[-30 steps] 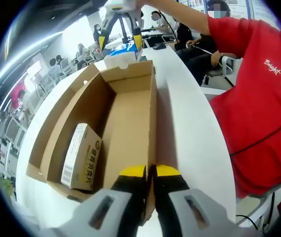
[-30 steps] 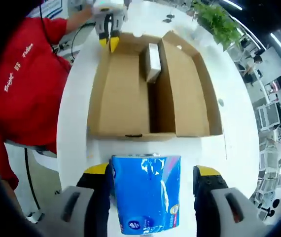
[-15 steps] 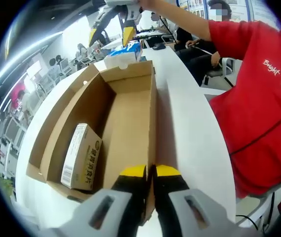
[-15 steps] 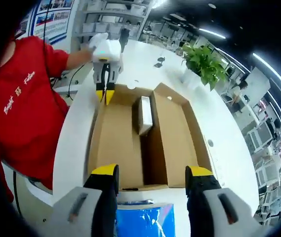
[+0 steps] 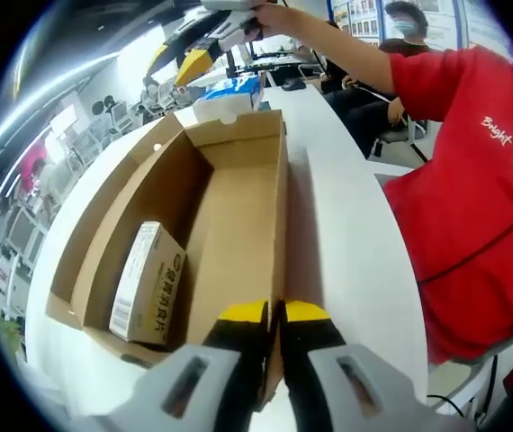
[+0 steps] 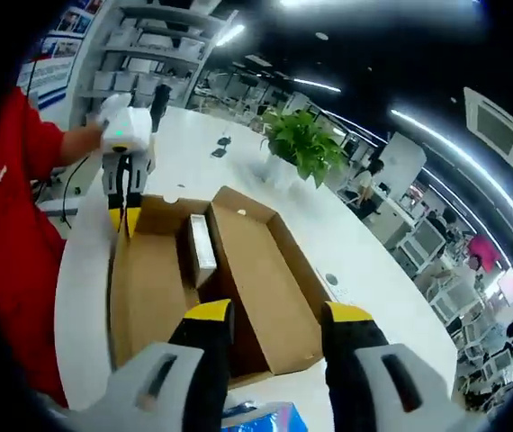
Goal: Operate the shoe box by opening the lid, removing the specified soft item, and placing it in the target area until the item is outside and the box remains undamaged.
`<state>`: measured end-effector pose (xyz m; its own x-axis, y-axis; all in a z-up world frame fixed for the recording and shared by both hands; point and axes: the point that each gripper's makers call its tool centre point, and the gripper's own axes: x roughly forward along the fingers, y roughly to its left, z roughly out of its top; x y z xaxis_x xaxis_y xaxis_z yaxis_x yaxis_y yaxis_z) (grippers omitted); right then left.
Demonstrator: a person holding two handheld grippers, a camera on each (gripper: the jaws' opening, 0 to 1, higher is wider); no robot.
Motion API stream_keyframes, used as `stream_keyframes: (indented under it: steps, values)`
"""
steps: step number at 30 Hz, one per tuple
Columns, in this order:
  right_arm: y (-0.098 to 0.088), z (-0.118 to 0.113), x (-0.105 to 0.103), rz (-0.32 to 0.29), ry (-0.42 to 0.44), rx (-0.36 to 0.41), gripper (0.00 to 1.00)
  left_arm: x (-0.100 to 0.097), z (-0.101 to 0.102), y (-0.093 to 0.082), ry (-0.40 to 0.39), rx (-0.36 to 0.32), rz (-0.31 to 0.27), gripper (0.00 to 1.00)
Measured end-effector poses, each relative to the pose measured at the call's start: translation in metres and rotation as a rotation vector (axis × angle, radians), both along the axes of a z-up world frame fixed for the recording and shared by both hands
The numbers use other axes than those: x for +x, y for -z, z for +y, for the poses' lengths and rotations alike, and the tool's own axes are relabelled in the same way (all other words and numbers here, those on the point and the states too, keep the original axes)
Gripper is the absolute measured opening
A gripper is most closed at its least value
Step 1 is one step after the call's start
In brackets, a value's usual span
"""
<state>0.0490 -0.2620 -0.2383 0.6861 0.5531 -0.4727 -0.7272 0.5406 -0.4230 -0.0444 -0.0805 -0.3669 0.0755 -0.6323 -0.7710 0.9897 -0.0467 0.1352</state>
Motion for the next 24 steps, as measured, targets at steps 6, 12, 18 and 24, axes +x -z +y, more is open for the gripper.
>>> stream_keyframes:
  steps: [6, 12, 18, 24]
  values:
    - [0.016, 0.022, -0.006, 0.03, 0.001, 0.002, 0.33, 0.0, 0.0, -0.001, 0.0, -0.003, -0.003, 0.05]
    - [0.035, 0.049, -0.013, 0.104, 0.014, 0.062, 0.37, 0.0, 0.0, -0.001, -0.003, -0.009, -0.012, 0.05]
    - [0.057, 0.063, -0.017, 0.081, -0.016, -0.035, 0.31, 0.0, -0.001, -0.001, 0.001, -0.008, -0.011, 0.05]
    - [0.061, 0.08, -0.016, -0.016, -0.105, -0.132, 0.31, 0.0, -0.001, -0.001, 0.007, -0.01, -0.015, 0.05]
